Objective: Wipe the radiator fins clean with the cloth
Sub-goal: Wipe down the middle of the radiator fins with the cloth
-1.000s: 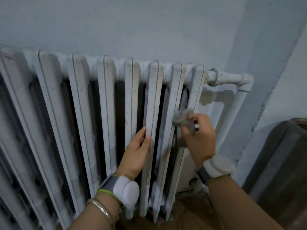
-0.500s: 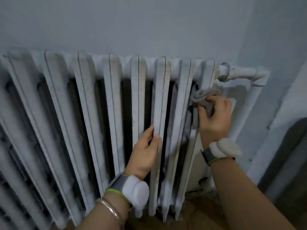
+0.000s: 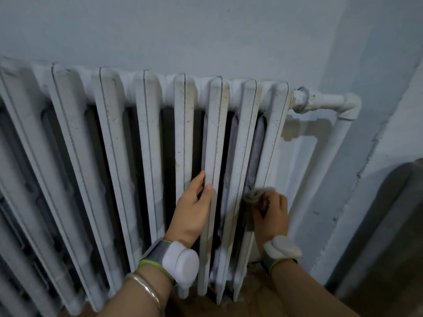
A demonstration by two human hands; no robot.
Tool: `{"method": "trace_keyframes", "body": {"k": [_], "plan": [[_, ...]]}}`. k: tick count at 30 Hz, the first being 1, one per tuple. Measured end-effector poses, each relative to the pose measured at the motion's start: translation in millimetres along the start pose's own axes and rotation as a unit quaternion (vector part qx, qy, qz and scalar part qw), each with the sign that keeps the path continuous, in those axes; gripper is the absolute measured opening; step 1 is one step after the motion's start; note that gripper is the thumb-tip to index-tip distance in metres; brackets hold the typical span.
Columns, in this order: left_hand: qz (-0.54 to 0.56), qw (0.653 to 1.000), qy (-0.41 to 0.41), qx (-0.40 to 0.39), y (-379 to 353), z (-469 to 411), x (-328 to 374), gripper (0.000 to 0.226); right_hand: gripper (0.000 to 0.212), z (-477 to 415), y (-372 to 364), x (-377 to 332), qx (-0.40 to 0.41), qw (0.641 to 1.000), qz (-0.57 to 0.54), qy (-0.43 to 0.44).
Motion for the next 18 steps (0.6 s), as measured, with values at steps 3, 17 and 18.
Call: {"method": "trace_keyframes", "body": {"k": [3,17,18], "plan": [[0.001,1.000,-0.005,0.002,0,0,0,0.049,0.021,12,-7,18,-0.006,0.999,0.025,-0.028],[0.015,1.000,-0.011,0.003,-2,-1,-3,0.049,0.029,-10,24,16,0.067,0.982,-0.073,-0.163],[0.017,1.000,-0.011,0.004,-2,-2,-3,0.049,0.029,-21,32,6,0.103,0.978,-0.099,-0.151]]}}
Point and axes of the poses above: each hand's wrist, its own z-axis away from the middle knuckle, its own y-axis out of the back of the hand, x = y × z, the point moved 9 cm from there along -z, towards the middle knuckle, and after that the axes turned 4 degrees about y, right-handed, at the moved point
